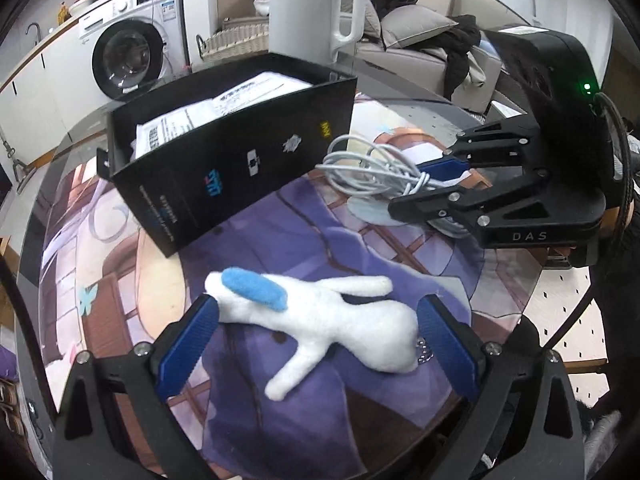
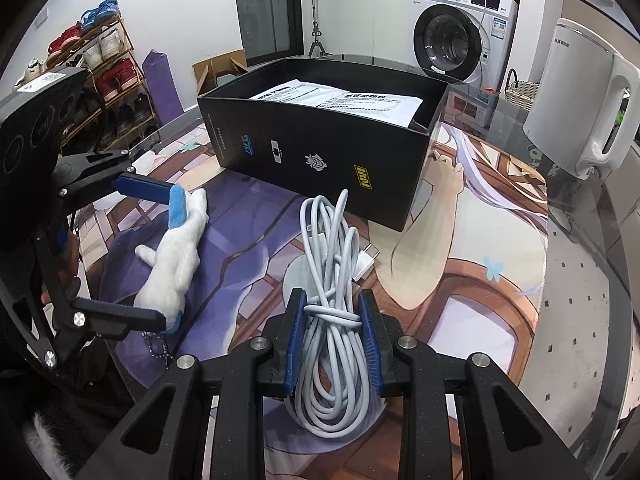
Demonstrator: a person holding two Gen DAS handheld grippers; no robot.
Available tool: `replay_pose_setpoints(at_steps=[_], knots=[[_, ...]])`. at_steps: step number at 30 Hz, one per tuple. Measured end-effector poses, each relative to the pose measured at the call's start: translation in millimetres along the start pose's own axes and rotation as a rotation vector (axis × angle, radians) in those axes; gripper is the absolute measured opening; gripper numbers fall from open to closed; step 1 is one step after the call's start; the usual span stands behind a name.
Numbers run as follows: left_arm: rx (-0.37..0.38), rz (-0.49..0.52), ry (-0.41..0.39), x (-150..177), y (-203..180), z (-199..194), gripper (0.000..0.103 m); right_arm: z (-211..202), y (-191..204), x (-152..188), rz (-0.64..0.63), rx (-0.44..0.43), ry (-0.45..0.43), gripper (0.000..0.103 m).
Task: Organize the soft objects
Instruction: 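Grasp the white cable coil with the right gripper while the left gripper grasps the white plush toy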
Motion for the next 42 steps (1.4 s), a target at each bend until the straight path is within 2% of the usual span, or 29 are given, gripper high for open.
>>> replay_pose_setpoints(at_steps=[6, 11, 16, 20, 22, 24, 27, 36, 42], knots=[[0.024, -0.017, 0.039, 3.9, 1.7, 8.6, 0.1, -0.1, 0.0, 0.0, 0.001, 0.0, -0.001, 0.027], [0.022, -0.022, 0.016, 1.2, 0.4, 12.7, 0.103, 0.1, 0.3, 0.2, 0.001, -0.001, -0.001, 0.027], [0.022, -0.071, -0.019, -4.8, 1.0, 15.1, 0.103, 0.3, 0.0, -0.1, 0.0, 0.0, -0.002, 0.027], [-0.005, -0.033, -0.023, -6.2, -4.4, 19.5, 0.1, 0.3, 0.6, -0.2, 0.0, 0.0, -0.003, 0.027], [-0.021, -0.019, -0.036, -7.1, -4.2, 17.9, 0.086, 0.5, 0.2, 0.0, -0.001, 0.001, -0.003, 0.027], [-0.017, -0.015, -0.047, -8.5, -2.6, 14.9, 0.059, 0.9, 0.3, 0.0, -0.003, 0.001, -0.004, 0.027], [0.011, -0.017, -0.05, -8.3, 1.5, 10.2, 0.052, 1.2, 2.4, -0.7, -0.008, 0.001, -0.008, 0.027], [0.019, 0.004, -0.111, -13.6, 4.2, -10.0, 0.033, -7.4, 7.5, -3.9, -0.028, -0.025, -0.05, 0.025], [0.027, 0.002, -0.11, -13.3, 6.9, -10.8, 0.032, -13.0, 10.2, -6.7, -0.038, -0.028, -0.067, 0.025]])
Point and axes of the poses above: each gripper's, at about its wrist camera, not at the fingertips, and z roughly the way its jaws point, y to its left, x to its underside, the point moved 6 cm from there along z, roughly the way its jaws point, and after that the axes turned 1 degree about y, right-handed, at the moved point
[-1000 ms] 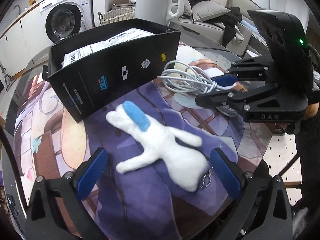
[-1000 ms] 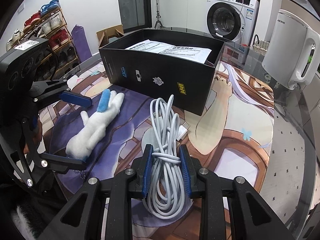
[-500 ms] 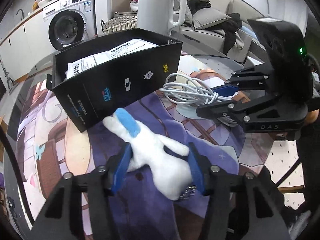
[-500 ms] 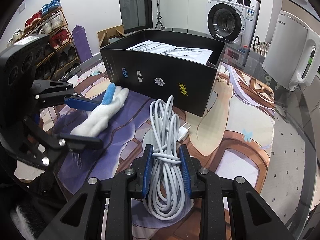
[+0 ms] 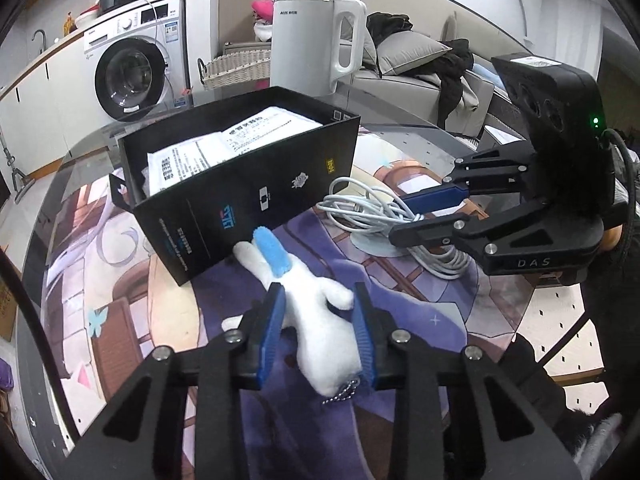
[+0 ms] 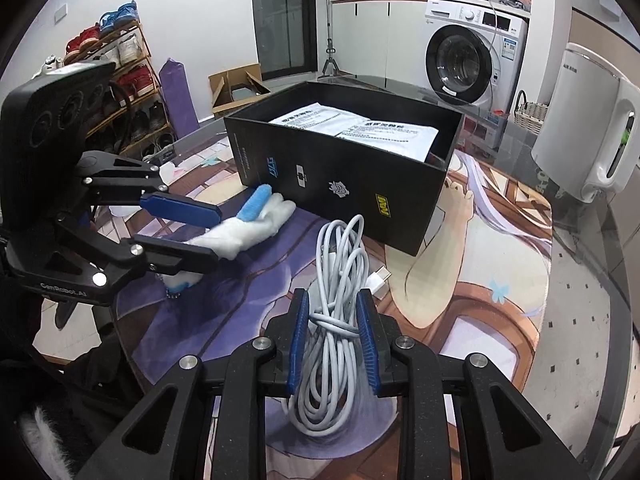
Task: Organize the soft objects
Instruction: 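Grasp the white cable coil with the right gripper while the left gripper grasps the white plush toy, then carry the cable coil and plush toy over the box and lower them in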
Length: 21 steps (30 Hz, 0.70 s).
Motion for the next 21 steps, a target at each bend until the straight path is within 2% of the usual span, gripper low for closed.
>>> replay_pose_setpoints(at_steps=[3, 6, 11, 15, 19, 21], knots=[[-0.007, -0.004, 0.006, 0.7, -0.2, 3.8, 0.036, 1.5, -0.2, 1.2, -0.001, 0.002, 0.006, 0.025], [-0.017, -0.023, 0.017, 1.7, 1.4, 9.3, 0.047, 3.5, -1.3, 2.4, -0.002, 0.005, 0.012, 0.025], [-0.038, -0.021, 0.024, 6.1, -1.2, 20.6, 0.052, 12.3, 0.9, 7.2, -0.013, -0.002, 0.042, 0.025], [-0.076, 0.008, 0.011, 6.6, -5.8, 24.4, 0.048, 12.7, 3.9, 7.9, -0.032, 0.008, 0.036, 0.025], [-0.082, 0.0, 0.005, 4.8, -3.4, 23.3, 0.04, 10.4, 7.7, 8.7, -0.055, 0.015, 0.02, 0.024], [-0.089, 0.001, -0.003, 3.8, -2.4, 21.0, 0.032, 7.1, 8.7, 6.1, -0.055, 0.01, -0.001, 0.024]])
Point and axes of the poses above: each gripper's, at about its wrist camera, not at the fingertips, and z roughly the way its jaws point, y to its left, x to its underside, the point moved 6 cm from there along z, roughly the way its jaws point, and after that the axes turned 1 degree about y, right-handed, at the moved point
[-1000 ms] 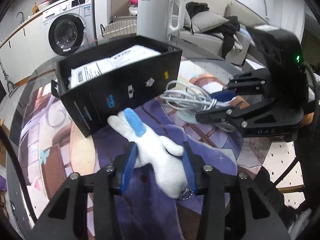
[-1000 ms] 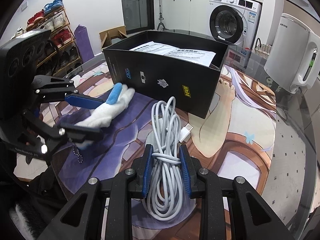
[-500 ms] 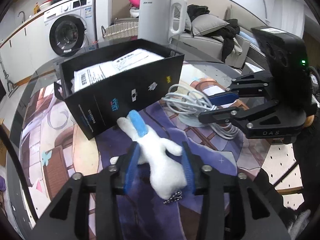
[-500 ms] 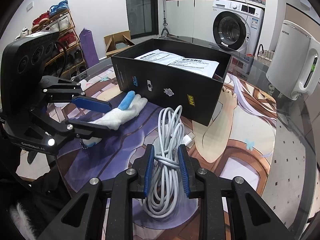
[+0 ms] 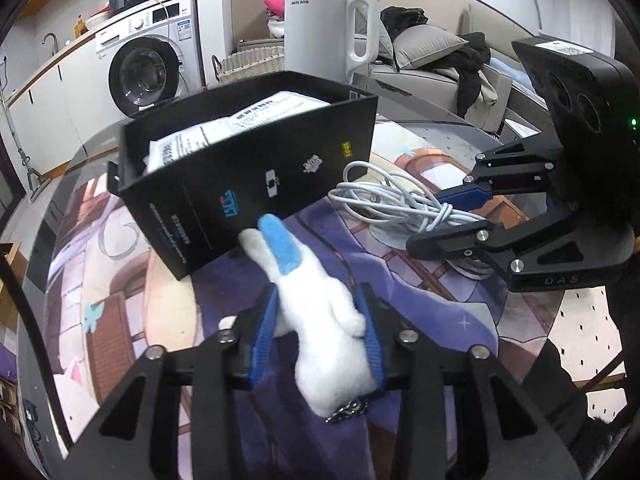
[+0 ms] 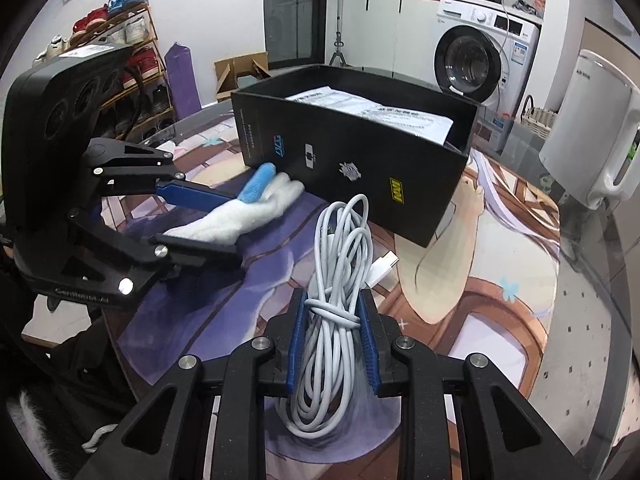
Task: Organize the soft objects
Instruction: 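Carry the cable coil and plush toy over the box and lower them in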
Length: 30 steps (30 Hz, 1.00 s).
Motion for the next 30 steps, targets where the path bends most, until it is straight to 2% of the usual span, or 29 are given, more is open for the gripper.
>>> replay_pose_setpoints(at_steps=[7, 17, 25, 30], knots=[[0.027, -0.016, -0.063, -8.9, 6.2, -21.0, 0.026, -25.3, 2.9, -12.2, 0.003, -0.044, -0.115, 0.024], [0.082, -0.049, -0.176, -27.1, 13.0, -57.4, 0.026, -45.7, -0.4, -27.9, 0.042, -0.055, -0.205, 0.024], [0.079, -0.096, -0.243, -44.2, 28.4, -77.0, 0.026, -65.9, -1.6, -44.2, 0.079, -0.047, -0.28, 0.024], [0.063, -0.106, -0.27, -62.1, 37.1, -83.8, 0.026, -68.8, -9.6, -57.9, 0.12, -0.032, -0.295, 0.024]])
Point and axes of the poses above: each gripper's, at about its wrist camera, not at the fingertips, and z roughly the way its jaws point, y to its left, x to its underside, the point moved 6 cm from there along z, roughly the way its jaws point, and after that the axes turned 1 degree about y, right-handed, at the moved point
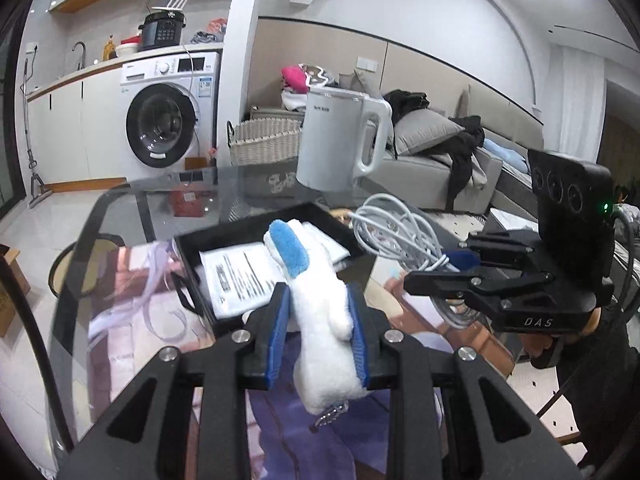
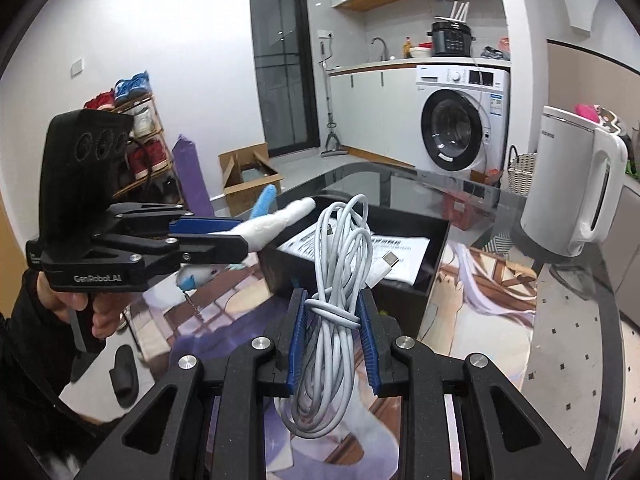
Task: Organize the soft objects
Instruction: 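Carry the cable coil and plush toy over the box and lower them in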
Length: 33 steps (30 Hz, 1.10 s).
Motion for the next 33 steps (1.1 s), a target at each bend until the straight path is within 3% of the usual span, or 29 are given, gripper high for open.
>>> replay_pose_setpoints(at_steps=[15, 33], knots=[[-0.082, 0.043, -0.025, -51.2, 20.1, 27.7, 0.026, 34.2, -13.4, -50.8, -0.003, 0.033, -0.013, 0.024], [-0.194, 0.07, 0.122, -33.6, 44.5, 105.0, 0.026, 114.8, -23.1, -56.0, -0.094, 0.069, 0.152, 0.024]])
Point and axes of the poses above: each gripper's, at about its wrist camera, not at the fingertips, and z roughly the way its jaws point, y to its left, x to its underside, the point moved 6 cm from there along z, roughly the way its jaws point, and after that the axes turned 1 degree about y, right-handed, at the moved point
